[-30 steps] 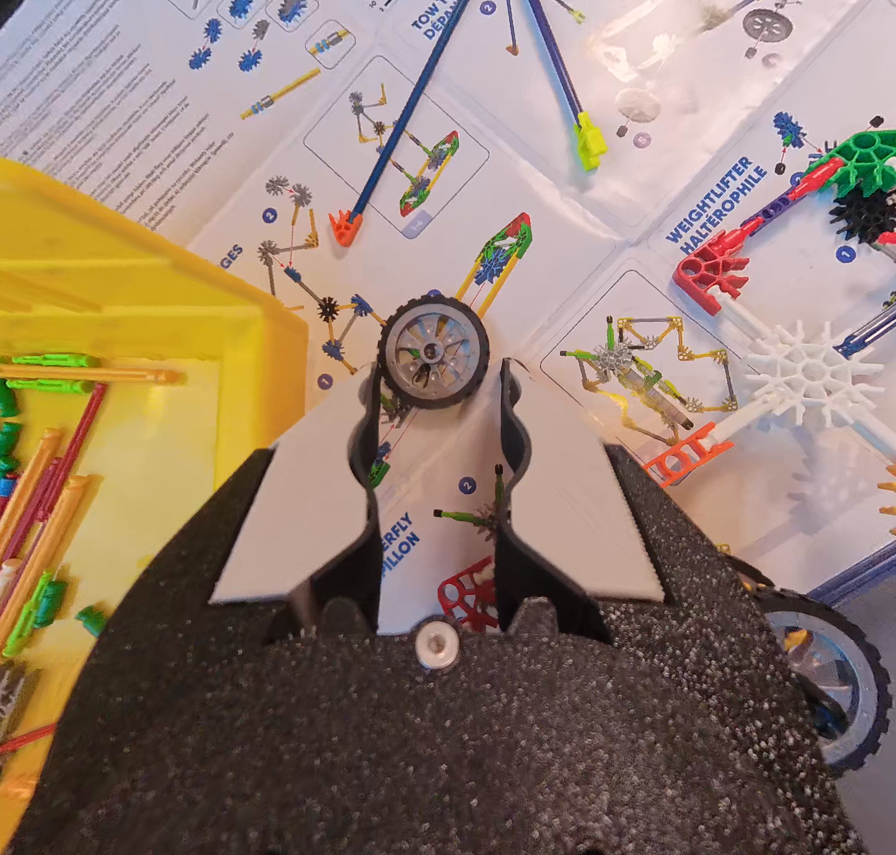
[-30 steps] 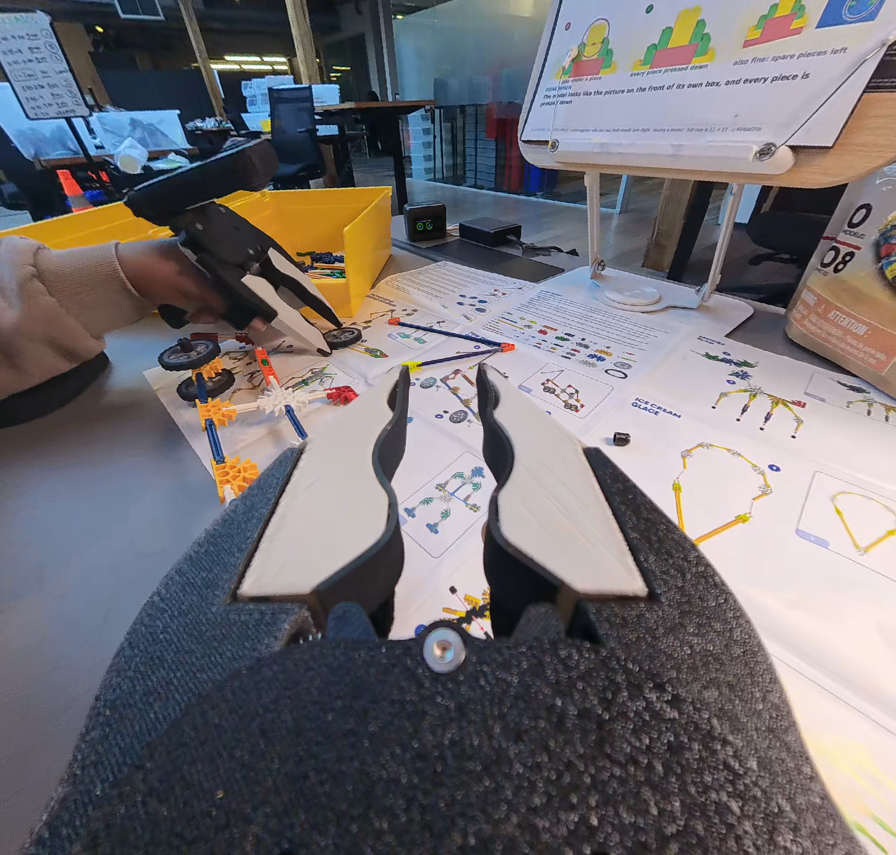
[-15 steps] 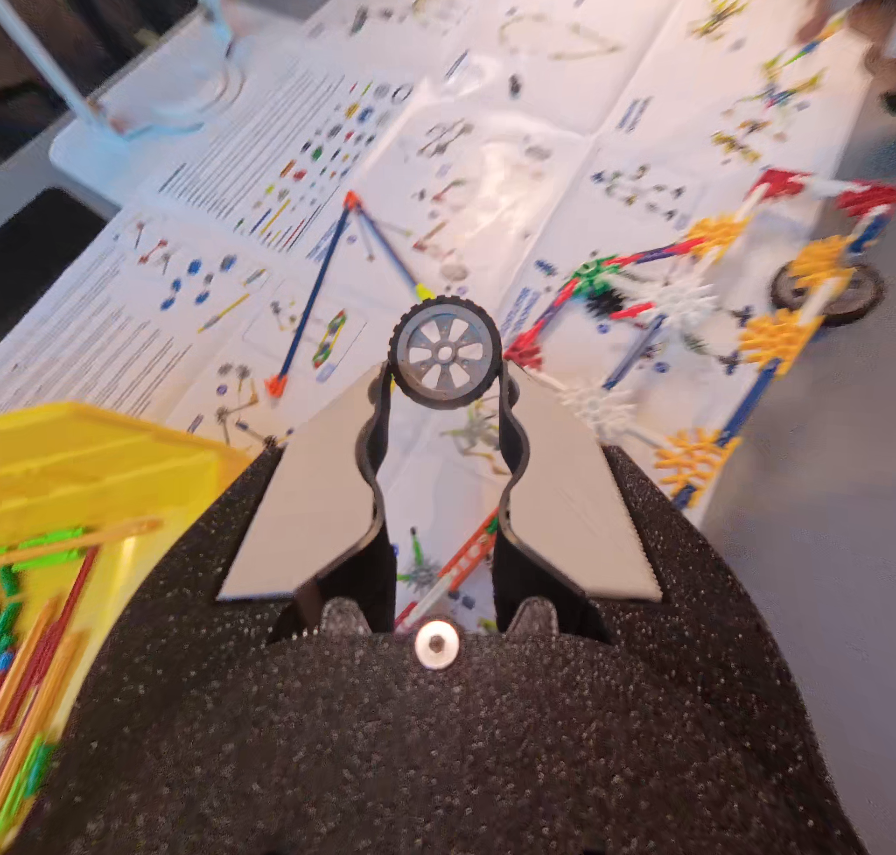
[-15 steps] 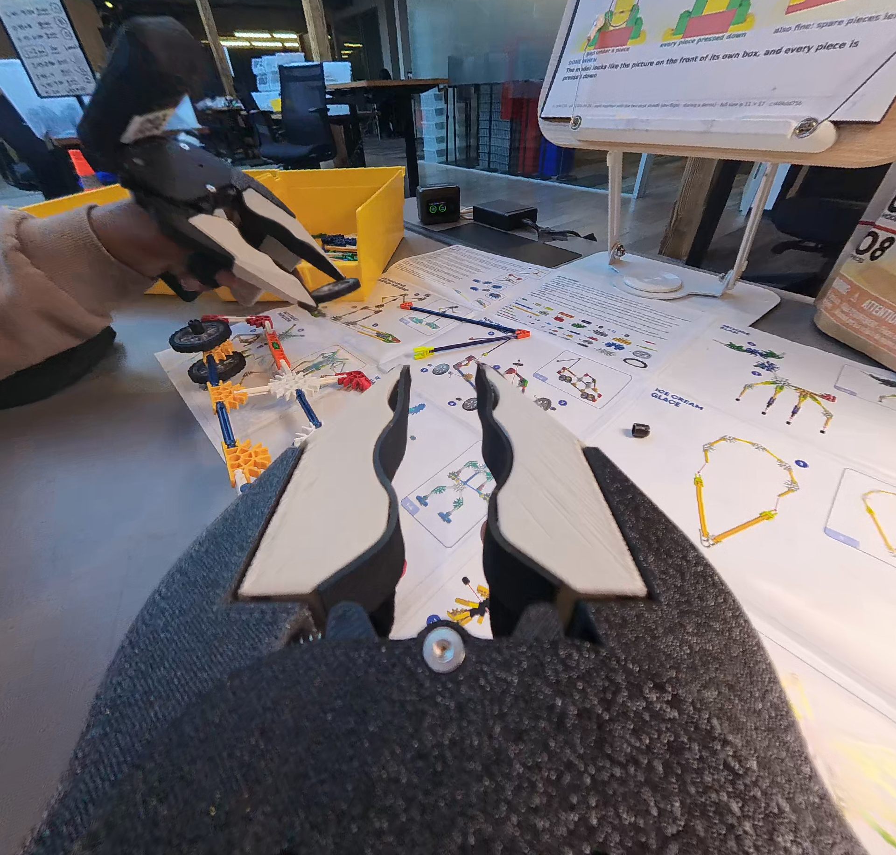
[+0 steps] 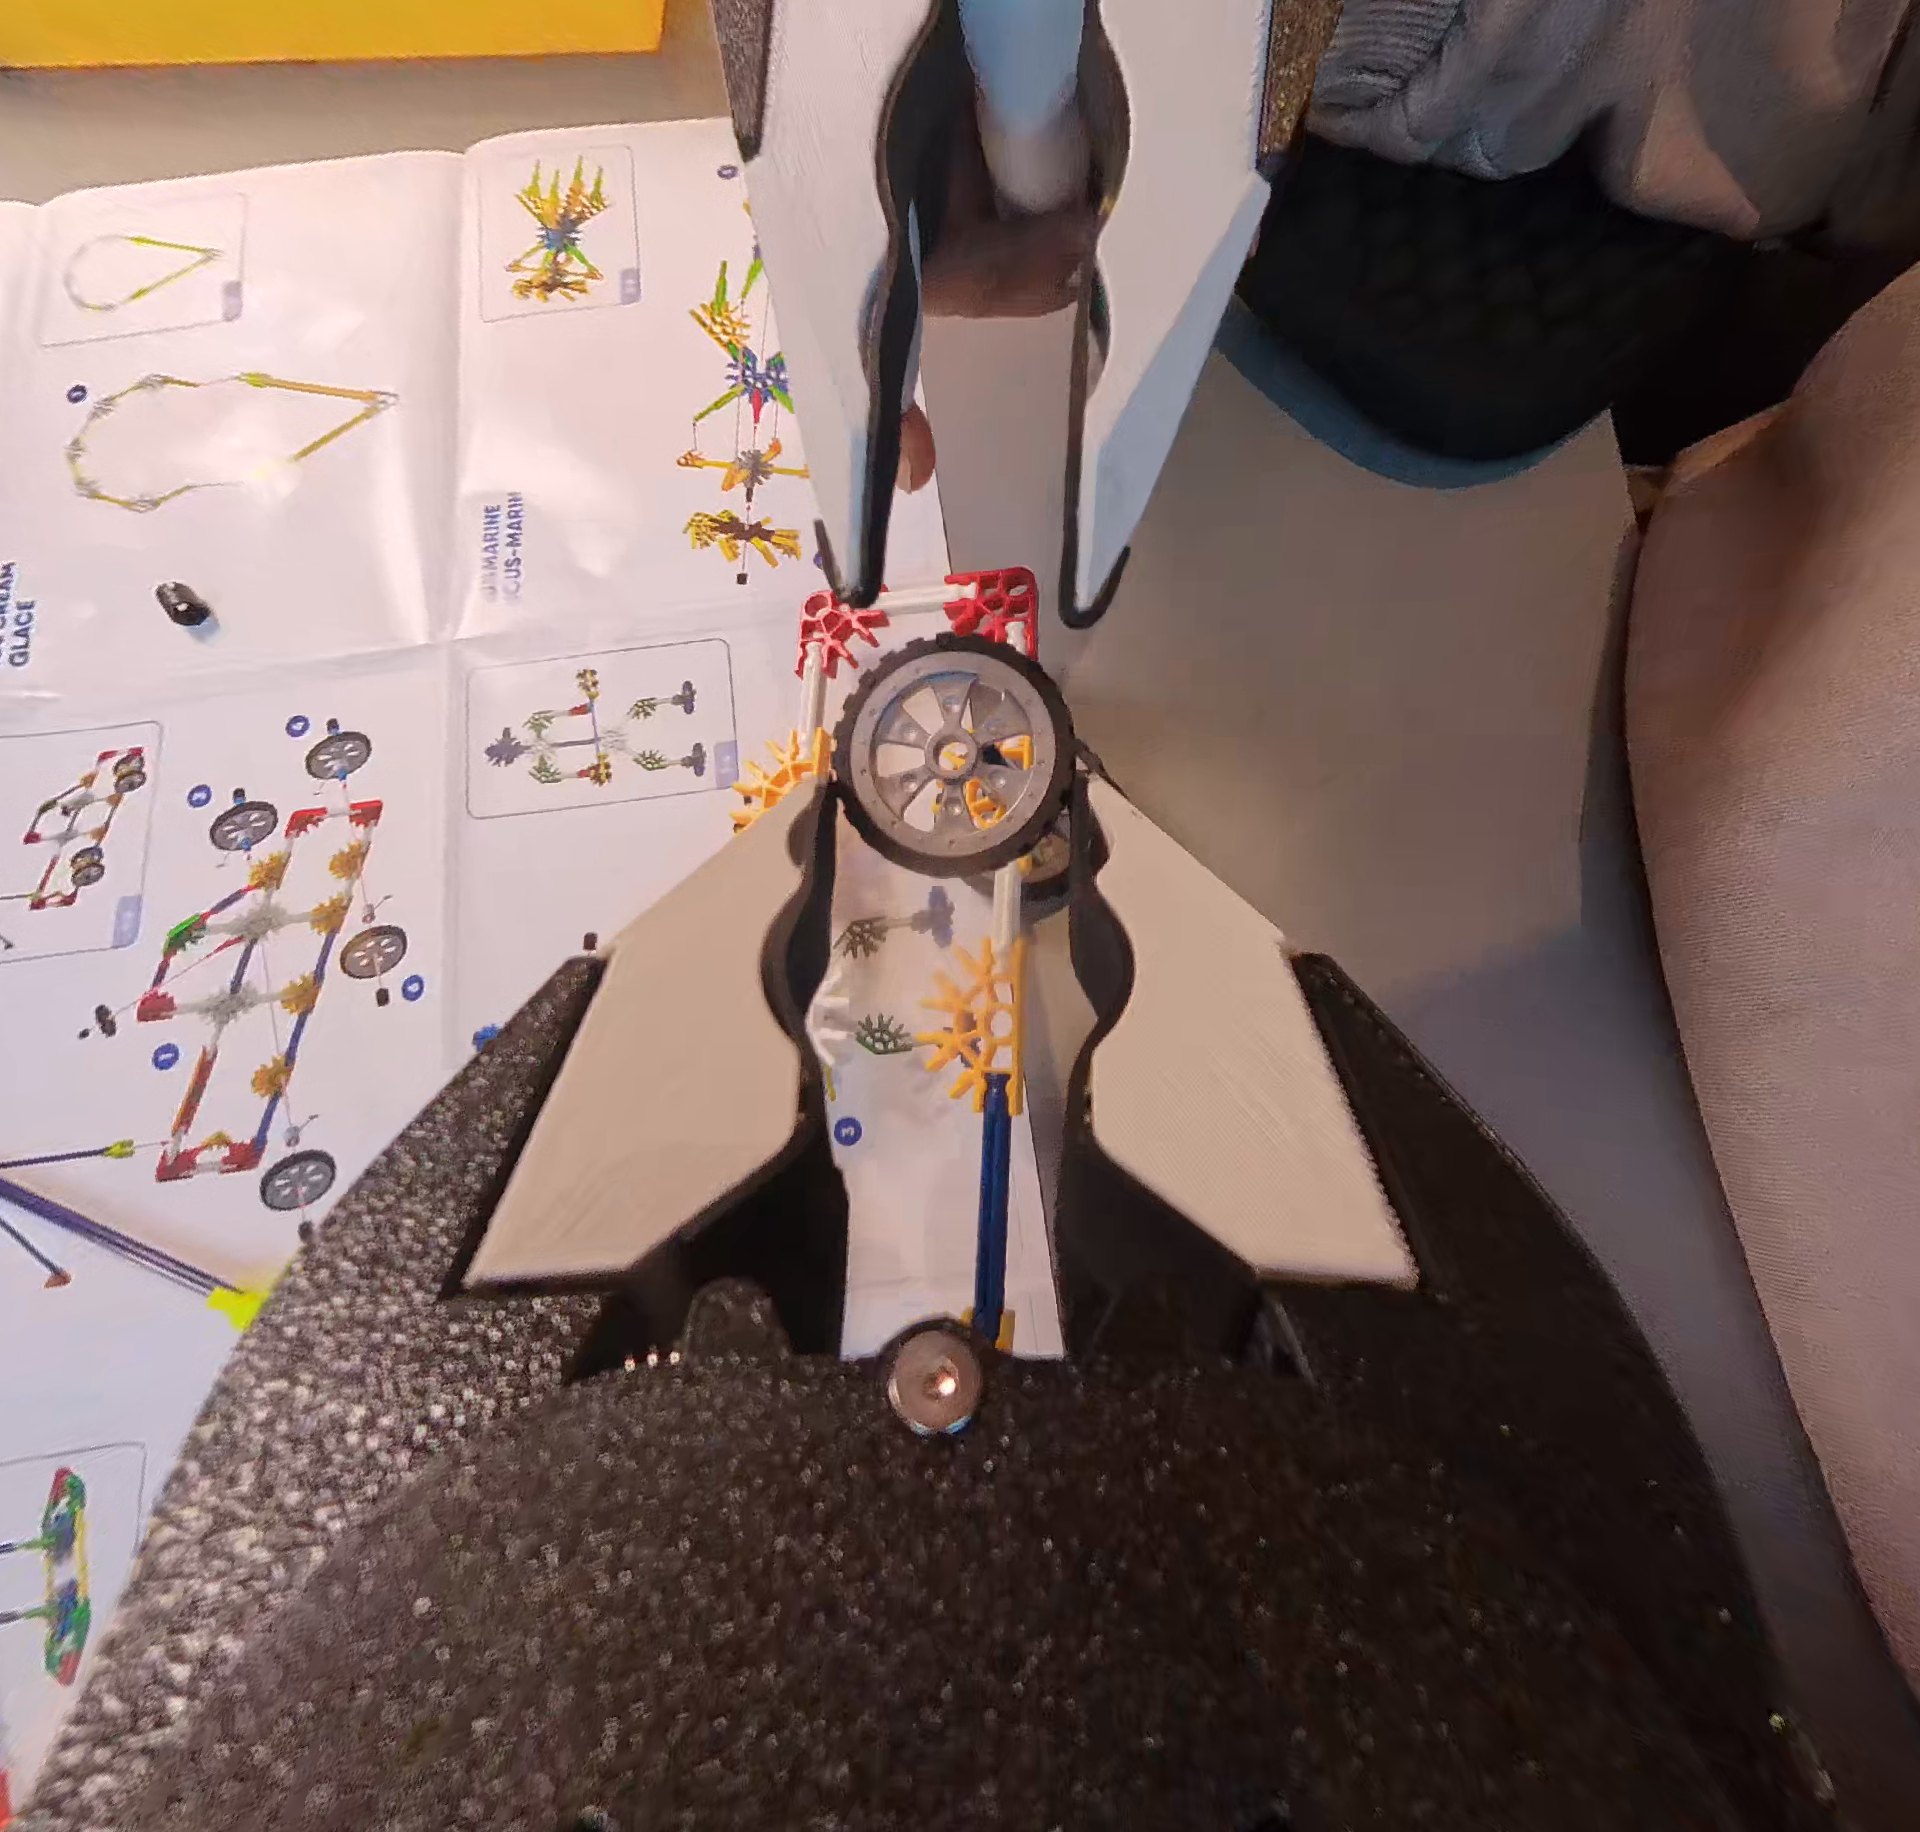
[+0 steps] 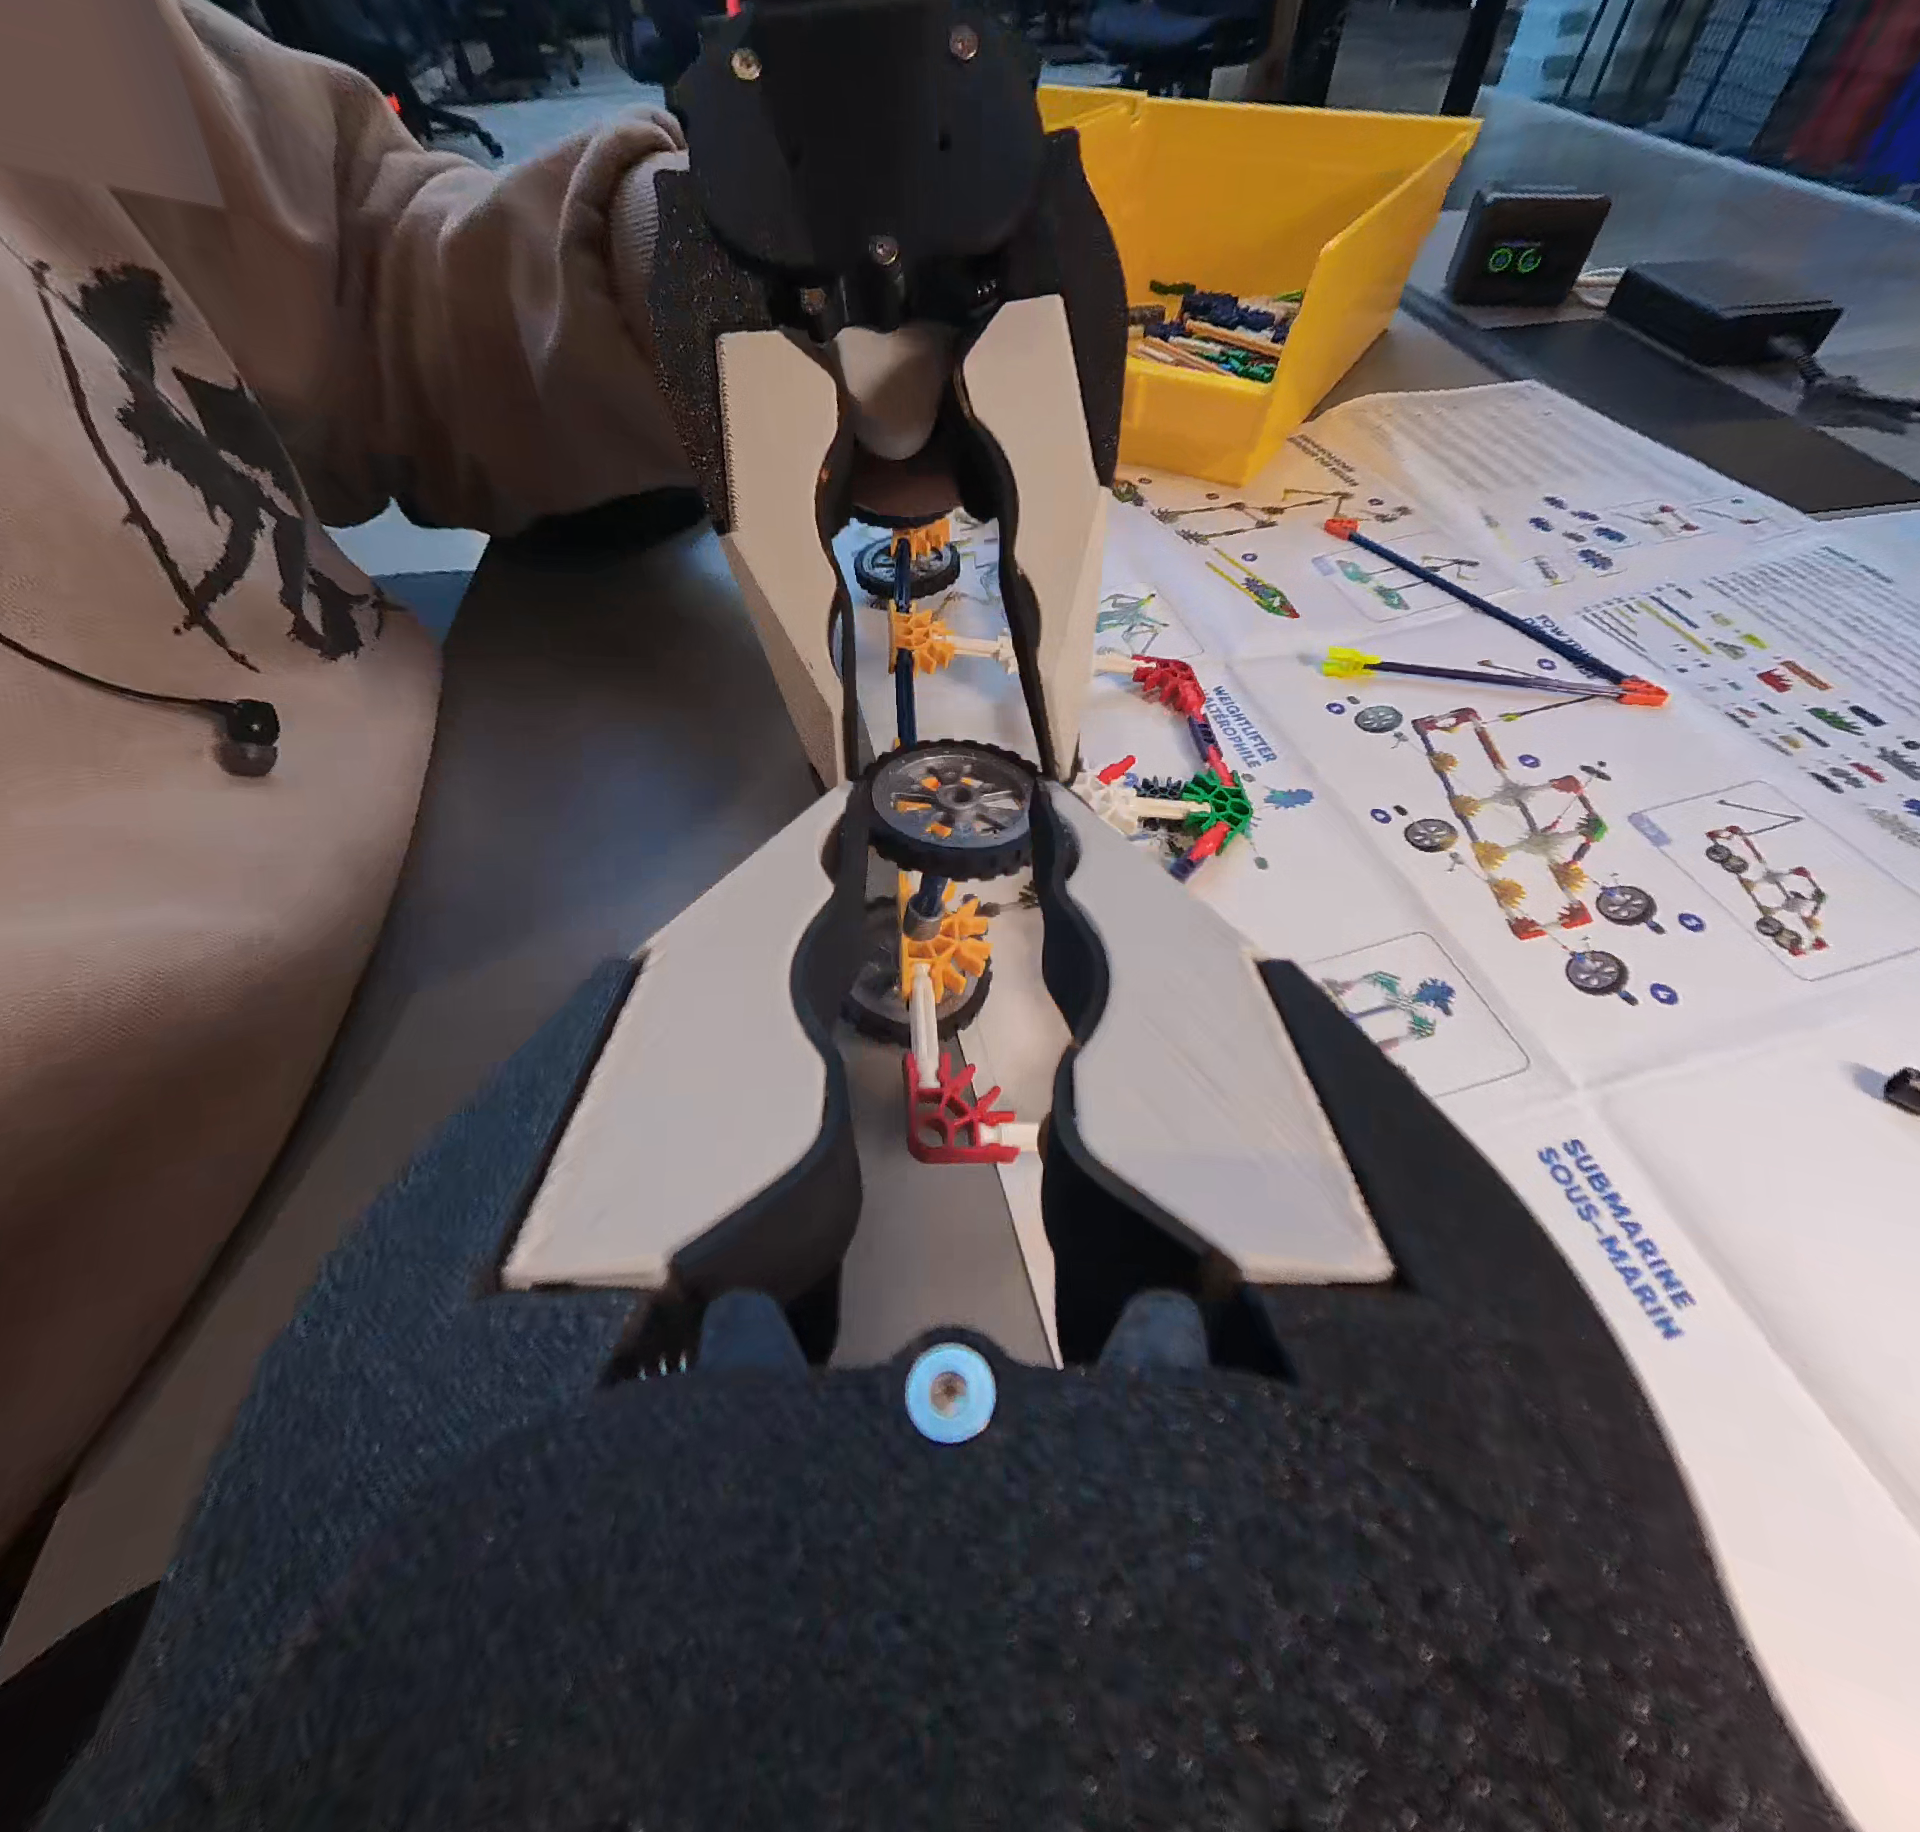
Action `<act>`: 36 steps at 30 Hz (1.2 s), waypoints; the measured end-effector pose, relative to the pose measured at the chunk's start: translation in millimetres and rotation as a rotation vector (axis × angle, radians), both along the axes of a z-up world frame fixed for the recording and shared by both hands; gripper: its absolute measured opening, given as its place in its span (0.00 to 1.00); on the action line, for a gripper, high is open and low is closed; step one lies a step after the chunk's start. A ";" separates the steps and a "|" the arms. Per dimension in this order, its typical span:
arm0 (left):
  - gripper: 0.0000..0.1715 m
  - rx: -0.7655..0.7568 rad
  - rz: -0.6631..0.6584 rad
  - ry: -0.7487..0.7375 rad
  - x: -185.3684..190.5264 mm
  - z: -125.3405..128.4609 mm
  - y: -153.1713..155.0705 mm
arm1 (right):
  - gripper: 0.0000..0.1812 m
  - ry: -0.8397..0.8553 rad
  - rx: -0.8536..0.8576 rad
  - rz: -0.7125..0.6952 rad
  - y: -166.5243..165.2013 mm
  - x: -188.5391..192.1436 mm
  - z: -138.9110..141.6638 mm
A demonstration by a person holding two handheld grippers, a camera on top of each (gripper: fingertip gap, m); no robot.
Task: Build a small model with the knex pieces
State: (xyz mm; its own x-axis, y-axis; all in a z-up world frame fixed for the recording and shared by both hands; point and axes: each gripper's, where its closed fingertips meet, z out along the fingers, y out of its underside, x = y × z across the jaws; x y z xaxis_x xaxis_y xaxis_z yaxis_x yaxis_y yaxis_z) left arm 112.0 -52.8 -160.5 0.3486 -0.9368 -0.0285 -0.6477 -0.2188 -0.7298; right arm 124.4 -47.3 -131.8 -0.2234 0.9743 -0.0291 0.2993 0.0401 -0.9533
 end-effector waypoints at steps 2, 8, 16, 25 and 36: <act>0.25 -0.005 -0.002 0.006 1.9 -3.0 2.7 | 0.16 -0.022 0.002 -0.001 0.0 0.5 -4.1; 0.25 -0.029 -0.029 -0.020 7.6 -5.5 0.6 | 0.24 -0.112 0.011 -0.008 0.8 1.5 -20.7; 0.25 -0.070 -0.036 -0.043 6.1 -9.7 -1.5 | 0.20 -0.179 0.011 -0.002 -2.2 0.0 -35.7; 0.25 -0.078 -0.057 -0.061 7.7 -9.3 -7.0 | 0.19 -0.186 0.032 0.016 -6.8 2.0 -35.1; 0.25 -0.058 -0.072 -0.040 10.0 -13.7 -8.4 | 0.19 -0.228 0.040 0.031 -8.5 6.6 -41.5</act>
